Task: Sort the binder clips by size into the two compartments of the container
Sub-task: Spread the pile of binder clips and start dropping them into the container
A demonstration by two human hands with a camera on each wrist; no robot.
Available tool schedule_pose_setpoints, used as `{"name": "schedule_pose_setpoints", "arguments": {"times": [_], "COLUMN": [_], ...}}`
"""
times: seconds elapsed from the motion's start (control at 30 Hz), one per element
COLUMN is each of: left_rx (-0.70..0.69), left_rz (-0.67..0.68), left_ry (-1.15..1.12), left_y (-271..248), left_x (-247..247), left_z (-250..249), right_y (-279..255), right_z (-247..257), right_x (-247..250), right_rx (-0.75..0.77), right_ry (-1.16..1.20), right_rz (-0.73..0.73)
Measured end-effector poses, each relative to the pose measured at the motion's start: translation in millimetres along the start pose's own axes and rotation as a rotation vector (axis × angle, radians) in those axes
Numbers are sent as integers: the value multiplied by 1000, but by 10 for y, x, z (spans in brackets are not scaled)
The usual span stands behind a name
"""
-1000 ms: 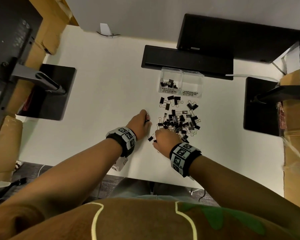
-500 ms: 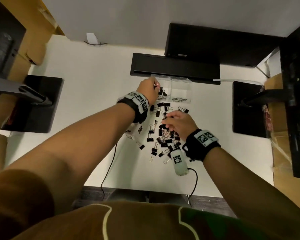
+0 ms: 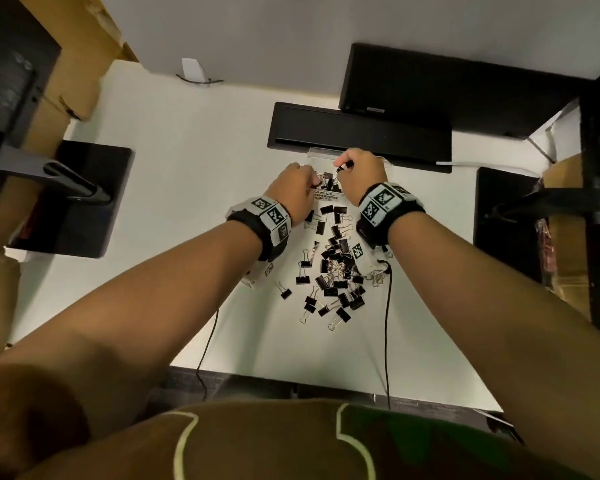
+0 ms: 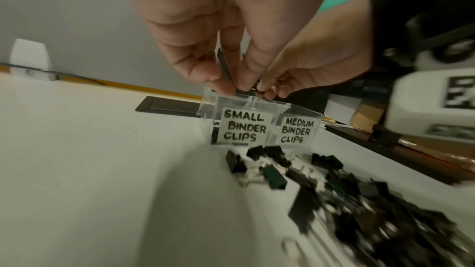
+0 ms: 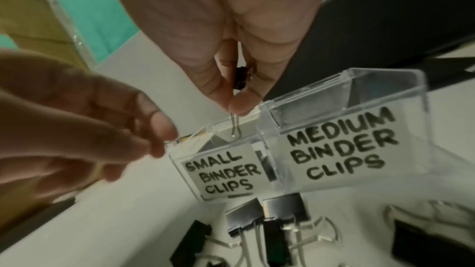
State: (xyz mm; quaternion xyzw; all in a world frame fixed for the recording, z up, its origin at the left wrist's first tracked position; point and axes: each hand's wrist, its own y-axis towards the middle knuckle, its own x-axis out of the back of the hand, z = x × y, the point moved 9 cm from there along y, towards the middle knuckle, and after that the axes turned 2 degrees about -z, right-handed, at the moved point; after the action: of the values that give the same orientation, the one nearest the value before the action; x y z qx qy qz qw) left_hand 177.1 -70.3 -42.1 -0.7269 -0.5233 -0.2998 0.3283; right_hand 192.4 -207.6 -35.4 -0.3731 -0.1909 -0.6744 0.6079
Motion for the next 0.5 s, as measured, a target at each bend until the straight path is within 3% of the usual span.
{"name": "schedule_pose_setpoints", "arguments": {"times": [0.17, 0.33, 0.5], "left_rx": [-16, -84, -123], "left_rz": [178, 429, 556], "left_ry": [0, 133, 180], "left_y": [-541, -1074, -1365], "left_x": [-184, -520, -714], "left_z": [240, 426, 508], "right_y": [2, -317, -1048], "right_z": [167, 215, 32], "right_x": [-215, -70, -365], "right_rx": [83, 160, 208], "right_ry": [-90, -36, -71], "right_rz": [117, 69, 356]}}
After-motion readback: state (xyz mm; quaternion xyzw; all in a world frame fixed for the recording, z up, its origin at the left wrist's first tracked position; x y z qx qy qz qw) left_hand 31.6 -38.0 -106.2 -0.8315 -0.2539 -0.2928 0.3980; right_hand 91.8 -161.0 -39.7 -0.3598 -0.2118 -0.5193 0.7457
